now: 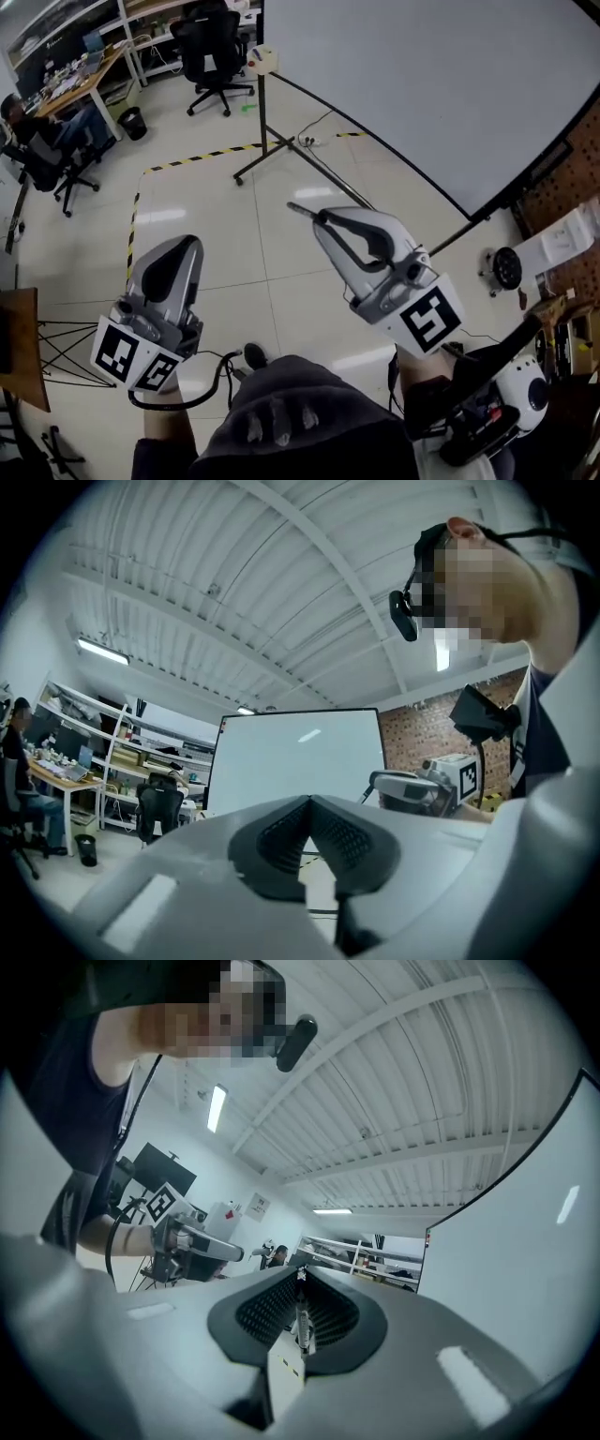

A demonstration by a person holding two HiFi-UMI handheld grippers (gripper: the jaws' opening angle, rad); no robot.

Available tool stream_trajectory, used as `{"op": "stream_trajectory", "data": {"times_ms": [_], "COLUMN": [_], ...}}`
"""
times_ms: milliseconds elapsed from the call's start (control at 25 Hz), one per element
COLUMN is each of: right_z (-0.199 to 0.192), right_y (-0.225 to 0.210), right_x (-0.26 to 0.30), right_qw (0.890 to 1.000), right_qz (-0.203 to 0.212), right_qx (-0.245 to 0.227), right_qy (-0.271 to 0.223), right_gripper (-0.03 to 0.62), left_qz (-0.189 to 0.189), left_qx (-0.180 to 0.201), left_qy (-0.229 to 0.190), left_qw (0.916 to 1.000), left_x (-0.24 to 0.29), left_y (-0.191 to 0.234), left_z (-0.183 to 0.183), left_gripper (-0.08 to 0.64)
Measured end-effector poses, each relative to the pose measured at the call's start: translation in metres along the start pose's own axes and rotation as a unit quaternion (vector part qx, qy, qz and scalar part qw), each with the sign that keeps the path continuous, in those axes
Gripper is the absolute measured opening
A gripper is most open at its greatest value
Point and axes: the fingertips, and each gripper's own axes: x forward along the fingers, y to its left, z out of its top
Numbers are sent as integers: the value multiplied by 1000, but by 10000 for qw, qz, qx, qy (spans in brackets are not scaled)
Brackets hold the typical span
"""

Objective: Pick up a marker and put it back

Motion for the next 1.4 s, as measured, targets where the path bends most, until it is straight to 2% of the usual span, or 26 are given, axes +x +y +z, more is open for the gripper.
{"op": "stream_trajectory", "data": {"times_ms": [240, 560, 920, 1000, 1120, 1240, 1400], "right_z": [-10, 0, -17, -22, -20, -16, -13], "right_y": [-22, -22, -15, -7, 7, 23, 34], "right_x": [-39, -40, -42, -36, -24, -12, 1], "right_qw": [9997, 9995, 9993, 9995, 9994, 9992, 9990], "right_qz": [-78, -52, 2, 106, 200, 302, 384], "right_qx": [252, 304, 383, 284, 261, 252, 219], "right_qy": [0, -106, 35, 120, 121, 102, 103], "right_gripper": [28, 28, 28, 28, 28, 28, 28], "left_qz": [-36, 88, 207, 237, 517, 855, 1064], "left_qx": [96, 178, 370, 469, 573, 557, 529], "left_qy": [233, 264, 487, 406, 186, 89, -150], "left_qw": [9997, 9995, 9979, 9978, 9968, 9947, 9928], "left_x": [22, 15, 9, -4, -25, -49, -67], "left_y": [-41, -42, -36, -32, -19, -1, 13], "left_z": [-7, -2, -15, -8, 1, 5, 17], "left_gripper": [6, 6, 6, 6, 6, 6, 6]}}
